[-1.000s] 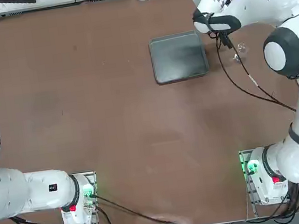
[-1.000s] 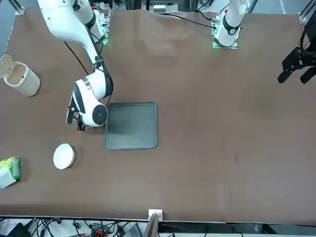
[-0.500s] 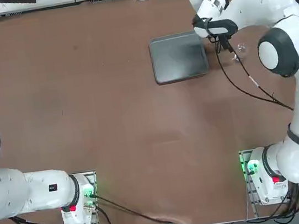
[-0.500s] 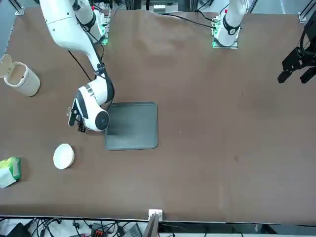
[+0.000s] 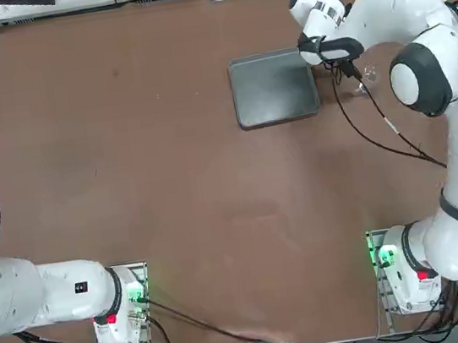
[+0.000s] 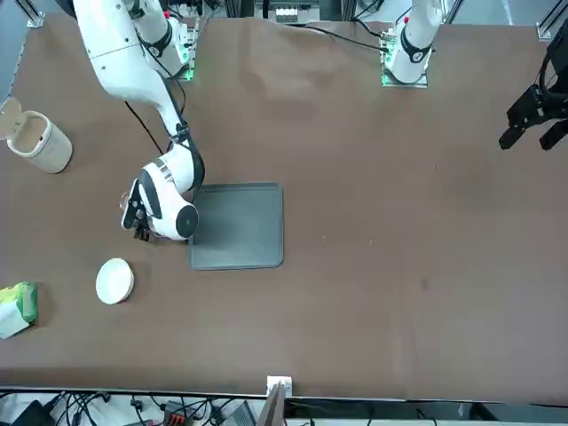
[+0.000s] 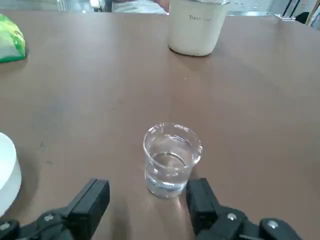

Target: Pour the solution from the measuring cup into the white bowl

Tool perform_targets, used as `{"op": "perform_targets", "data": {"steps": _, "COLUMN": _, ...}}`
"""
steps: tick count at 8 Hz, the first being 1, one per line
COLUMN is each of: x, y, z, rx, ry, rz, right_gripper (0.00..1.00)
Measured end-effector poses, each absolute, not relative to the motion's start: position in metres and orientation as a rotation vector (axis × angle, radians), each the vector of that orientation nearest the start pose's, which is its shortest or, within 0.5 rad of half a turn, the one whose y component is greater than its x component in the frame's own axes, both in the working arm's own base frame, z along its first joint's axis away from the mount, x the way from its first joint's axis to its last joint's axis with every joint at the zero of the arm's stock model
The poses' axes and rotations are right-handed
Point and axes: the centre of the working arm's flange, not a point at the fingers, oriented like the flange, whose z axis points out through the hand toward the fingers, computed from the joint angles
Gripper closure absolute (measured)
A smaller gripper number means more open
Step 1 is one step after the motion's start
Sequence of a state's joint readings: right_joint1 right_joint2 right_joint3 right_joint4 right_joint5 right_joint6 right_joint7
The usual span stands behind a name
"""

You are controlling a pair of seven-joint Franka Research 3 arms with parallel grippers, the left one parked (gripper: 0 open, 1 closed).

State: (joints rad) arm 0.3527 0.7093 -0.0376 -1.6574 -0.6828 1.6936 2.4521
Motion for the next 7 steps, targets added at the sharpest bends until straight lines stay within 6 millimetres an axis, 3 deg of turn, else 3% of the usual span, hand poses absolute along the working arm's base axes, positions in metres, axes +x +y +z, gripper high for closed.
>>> {"op": "perform_targets", "data": {"steps": 7, "x": 0.597, "y": 0.121, "z": 0.155, "rx": 1.354, "ry": -1.824, "rz": 0.657, "right_gripper": 0.06}}
